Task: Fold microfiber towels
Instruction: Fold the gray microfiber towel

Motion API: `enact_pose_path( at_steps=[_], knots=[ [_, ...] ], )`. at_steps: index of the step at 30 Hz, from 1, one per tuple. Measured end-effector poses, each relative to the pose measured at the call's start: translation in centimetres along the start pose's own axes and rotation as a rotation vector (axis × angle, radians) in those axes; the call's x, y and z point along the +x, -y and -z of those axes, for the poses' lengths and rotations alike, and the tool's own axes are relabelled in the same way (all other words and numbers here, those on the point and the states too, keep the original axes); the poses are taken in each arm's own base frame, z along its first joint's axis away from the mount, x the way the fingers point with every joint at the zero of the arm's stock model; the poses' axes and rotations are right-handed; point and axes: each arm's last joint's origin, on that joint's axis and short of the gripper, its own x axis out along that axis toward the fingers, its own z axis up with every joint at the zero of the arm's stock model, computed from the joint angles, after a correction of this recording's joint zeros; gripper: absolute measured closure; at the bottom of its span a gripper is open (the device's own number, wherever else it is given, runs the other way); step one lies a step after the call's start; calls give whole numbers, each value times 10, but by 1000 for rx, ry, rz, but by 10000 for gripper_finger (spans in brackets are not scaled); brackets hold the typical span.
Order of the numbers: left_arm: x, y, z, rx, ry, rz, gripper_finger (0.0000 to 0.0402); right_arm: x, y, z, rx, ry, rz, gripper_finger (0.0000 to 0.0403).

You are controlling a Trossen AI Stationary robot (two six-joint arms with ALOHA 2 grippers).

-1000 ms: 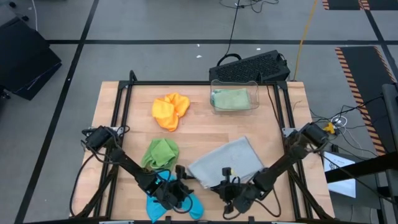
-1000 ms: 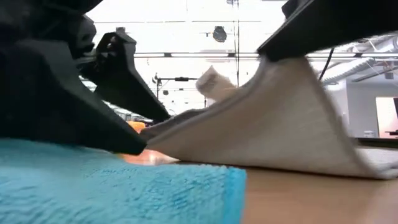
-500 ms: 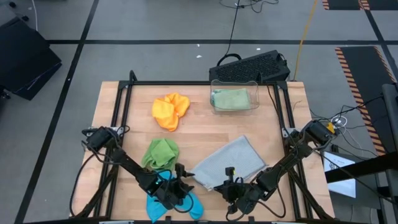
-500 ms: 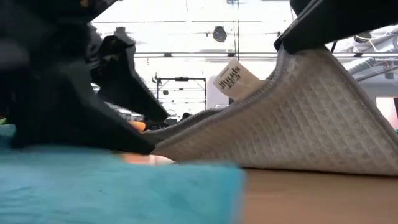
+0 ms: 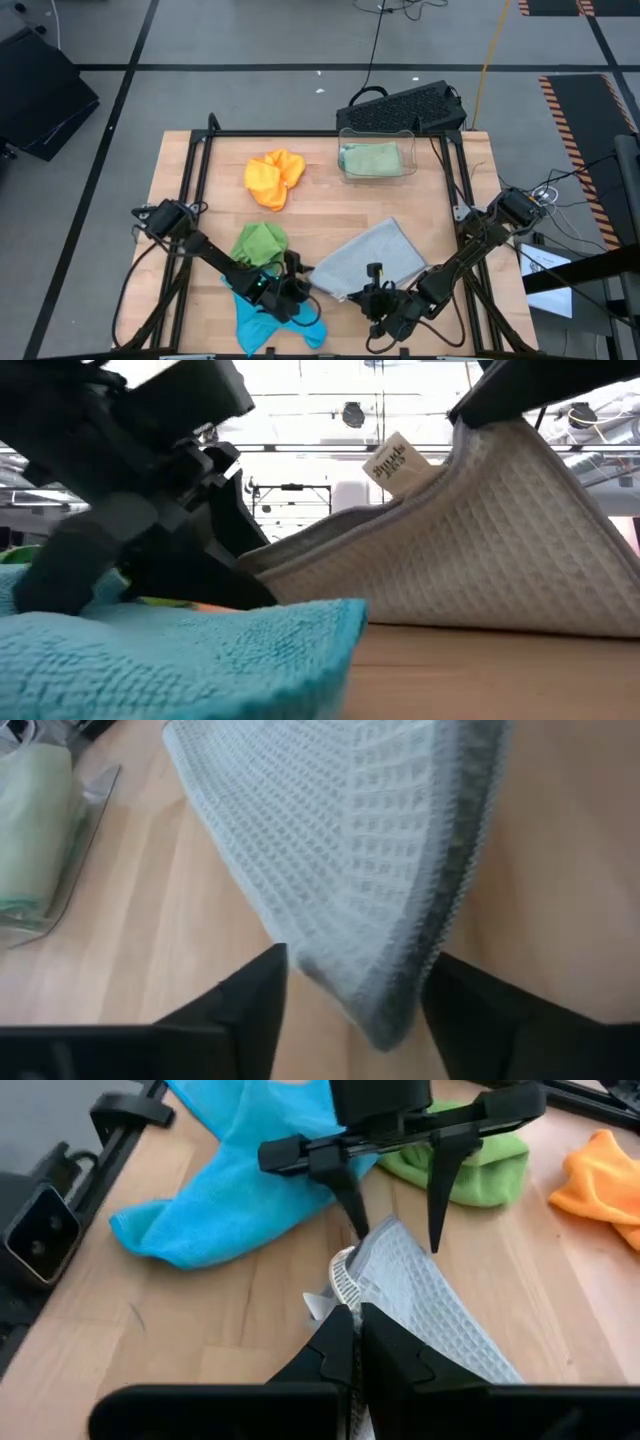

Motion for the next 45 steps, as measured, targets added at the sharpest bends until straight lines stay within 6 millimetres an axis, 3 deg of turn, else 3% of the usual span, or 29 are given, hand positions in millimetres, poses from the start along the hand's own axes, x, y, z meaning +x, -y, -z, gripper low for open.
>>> enact_pose_path(
  at_steps=[7,17,20,25,30,37,45],
  knots=[
    [-2,2,0,27,5,-4,270,0,0,2,-2,-16,7,399],
    [-5,5,1,64,5,-6,258,0,1,3,0,-22,12,399],
    [-5,5,1,71,1,-5,289,0,1,2,5,-20,11,399],
    [-3,3,1,46,-6,15,385,0,1,2,5,-20,11,399],
    [-11,-1,-9,11,39,50,387,-6,6,-1,10,-17,29,399],
    [-50,-44,-47,-94,188,10,393,-38,30,-19,9,33,119,399],
    [-88,-124,-78,-184,360,-33,396,-71,81,-44,4,93,227,399]
  ],
)
